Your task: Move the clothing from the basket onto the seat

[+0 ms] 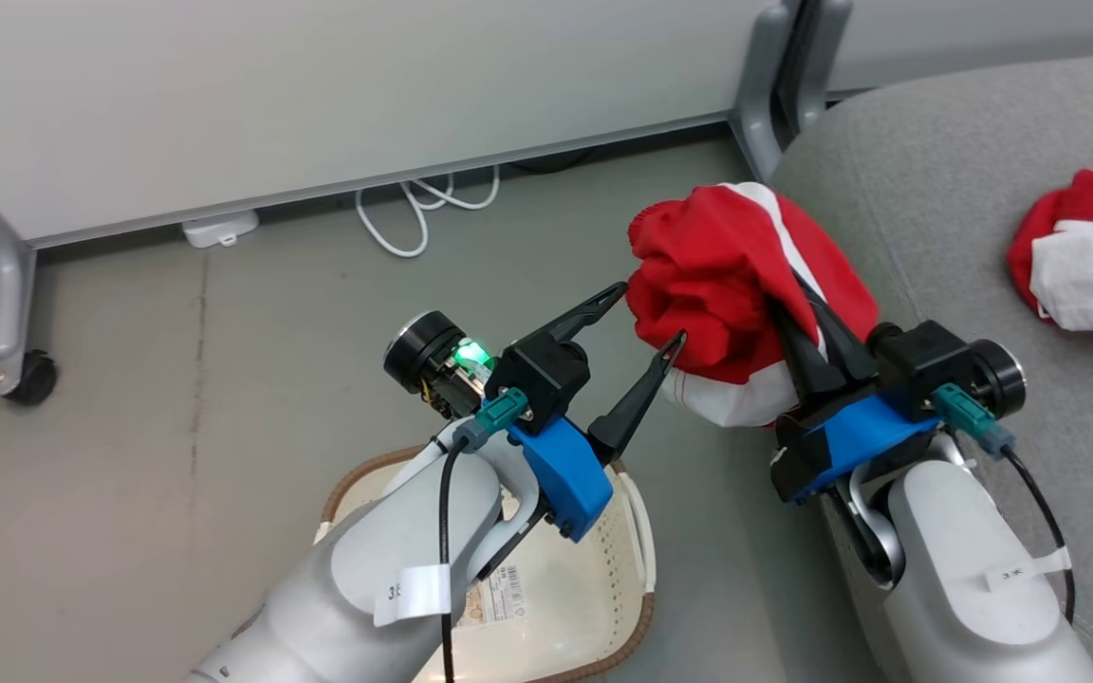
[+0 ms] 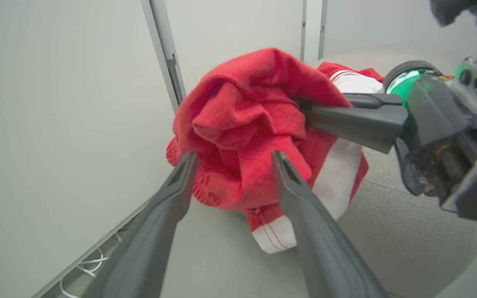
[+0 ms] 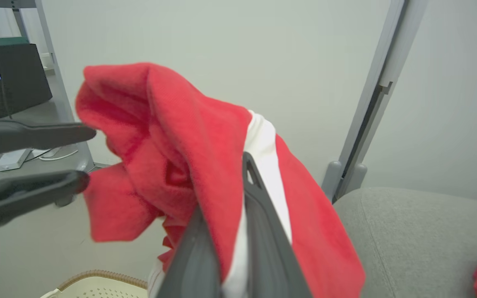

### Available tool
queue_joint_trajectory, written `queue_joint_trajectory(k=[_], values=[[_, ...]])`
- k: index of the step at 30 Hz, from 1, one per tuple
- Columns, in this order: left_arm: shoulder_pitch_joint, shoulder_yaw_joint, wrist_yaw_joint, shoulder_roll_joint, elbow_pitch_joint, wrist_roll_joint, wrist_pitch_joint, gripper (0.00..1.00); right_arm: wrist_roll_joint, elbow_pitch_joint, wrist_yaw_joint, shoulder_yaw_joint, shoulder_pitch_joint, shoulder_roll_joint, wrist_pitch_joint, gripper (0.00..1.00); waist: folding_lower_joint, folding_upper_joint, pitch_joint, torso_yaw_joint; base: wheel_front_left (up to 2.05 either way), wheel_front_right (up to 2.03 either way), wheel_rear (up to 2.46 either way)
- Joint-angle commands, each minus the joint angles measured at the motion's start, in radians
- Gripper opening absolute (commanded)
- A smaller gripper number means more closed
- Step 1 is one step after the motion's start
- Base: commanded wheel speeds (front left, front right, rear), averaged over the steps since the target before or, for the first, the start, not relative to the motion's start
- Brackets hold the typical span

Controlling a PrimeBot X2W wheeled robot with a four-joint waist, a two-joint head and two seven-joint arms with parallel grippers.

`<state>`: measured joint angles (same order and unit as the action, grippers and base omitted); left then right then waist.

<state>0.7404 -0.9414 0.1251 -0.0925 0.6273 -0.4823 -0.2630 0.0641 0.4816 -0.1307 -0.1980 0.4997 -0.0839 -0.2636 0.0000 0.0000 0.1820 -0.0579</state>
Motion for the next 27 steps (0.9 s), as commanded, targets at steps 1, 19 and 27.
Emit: queue_joint_trajectory(k=[1,19,27], values=[[0.000,0.001,-0.002,-0.007,-0.003,0.004,-0.003,1.00,0.000,-0.011,0.000,0.017,-0.018,0.003,-0.002,0.00,0.0000,0.0000,0.018,-0.030,0.00,0.00,0.00],[0.027,-0.027,0.000,-0.011,-0.012,0.015,-0.003,1.00,0.000,-0.097,0.000,0.198,-0.092,0.010,-0.002,0.00,0.0000,0.0000,0.083,-0.178,0.00,0.00,0.00],[0.039,-0.054,0.003,-0.001,-0.008,0.011,-0.002,1.00,-0.003,-0.126,0.000,0.259,-0.135,0.020,-0.002,0.00,0.0000,0.0000,0.105,-0.226,0.00,0.00,0.00]])
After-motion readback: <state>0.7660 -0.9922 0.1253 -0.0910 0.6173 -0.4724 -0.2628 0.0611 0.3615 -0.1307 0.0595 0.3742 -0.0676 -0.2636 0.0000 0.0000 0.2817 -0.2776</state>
